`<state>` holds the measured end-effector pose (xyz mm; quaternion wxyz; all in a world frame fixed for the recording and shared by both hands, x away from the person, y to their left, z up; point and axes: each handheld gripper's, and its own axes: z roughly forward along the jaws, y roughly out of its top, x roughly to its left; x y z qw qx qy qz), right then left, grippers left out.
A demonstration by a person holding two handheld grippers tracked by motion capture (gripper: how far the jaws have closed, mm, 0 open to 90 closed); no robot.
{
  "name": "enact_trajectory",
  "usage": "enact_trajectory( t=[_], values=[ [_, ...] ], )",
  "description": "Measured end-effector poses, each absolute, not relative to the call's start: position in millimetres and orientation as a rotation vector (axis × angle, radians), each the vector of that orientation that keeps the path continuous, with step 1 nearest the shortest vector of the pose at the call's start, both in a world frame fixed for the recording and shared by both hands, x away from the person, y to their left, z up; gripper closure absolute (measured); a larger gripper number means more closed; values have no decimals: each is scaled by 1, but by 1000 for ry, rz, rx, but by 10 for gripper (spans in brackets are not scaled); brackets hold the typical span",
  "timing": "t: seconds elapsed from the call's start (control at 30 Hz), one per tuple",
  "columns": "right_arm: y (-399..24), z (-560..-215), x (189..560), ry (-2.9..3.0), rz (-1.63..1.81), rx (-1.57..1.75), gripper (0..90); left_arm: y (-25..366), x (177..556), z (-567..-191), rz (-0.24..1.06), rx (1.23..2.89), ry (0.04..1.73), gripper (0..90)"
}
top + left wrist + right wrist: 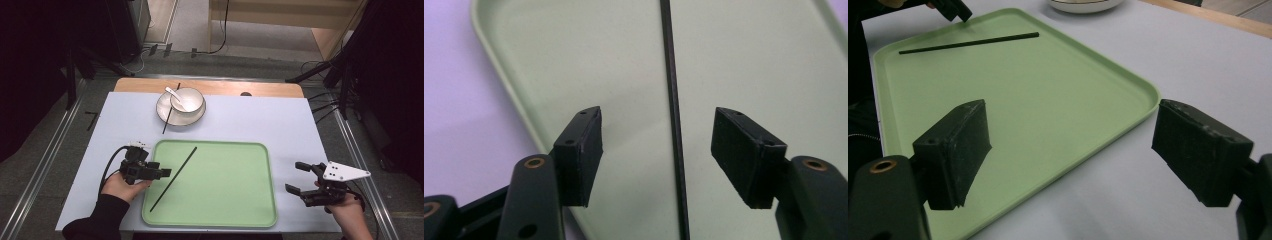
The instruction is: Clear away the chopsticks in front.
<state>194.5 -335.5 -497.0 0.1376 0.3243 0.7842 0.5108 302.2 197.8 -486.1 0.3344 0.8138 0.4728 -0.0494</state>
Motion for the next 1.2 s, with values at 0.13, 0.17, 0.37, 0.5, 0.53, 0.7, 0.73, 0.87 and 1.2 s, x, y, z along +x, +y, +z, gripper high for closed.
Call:
enact_trajectory(
  t=[0.13, 0.17, 0.37, 0.5, 0.53, 0.7, 0.73, 0.87, 1.2],
  values=[
    [-335, -496, 193, 2262, 1479, 943, 161, 204, 313, -482, -118, 2101, 1225, 349],
    [-335, -496, 192, 2263, 1475, 944, 160, 206, 322, -480, -103, 2104, 1217, 328],
    [-336, -497, 193, 2268, 1473, 941, 160, 207, 349, -466, -48, 2111, 1220, 298],
    [-338, -498, 193, 2264, 1479, 950, 160, 206, 368, -456, -44, 2101, 1228, 289],
    [-338, -498, 193, 2264, 1479, 950, 160, 205, 372, -453, -33, 2103, 1223, 289],
    [-337, -498, 193, 2267, 1479, 949, 160, 203, 394, -445, 4, 2100, 1227, 288],
    [-337, -498, 193, 2268, 1479, 949, 160, 202, 398, -445, 14, 2106, 1235, 289],
    [-337, -498, 194, 2266, 1475, 947, 160, 198, 415, -443, 47, 2125, 1248, 302],
    [-339, -498, 193, 2267, 1481, 950, 161, 181, 452, -451, 66, 2172, 1278, 309]
  ],
)
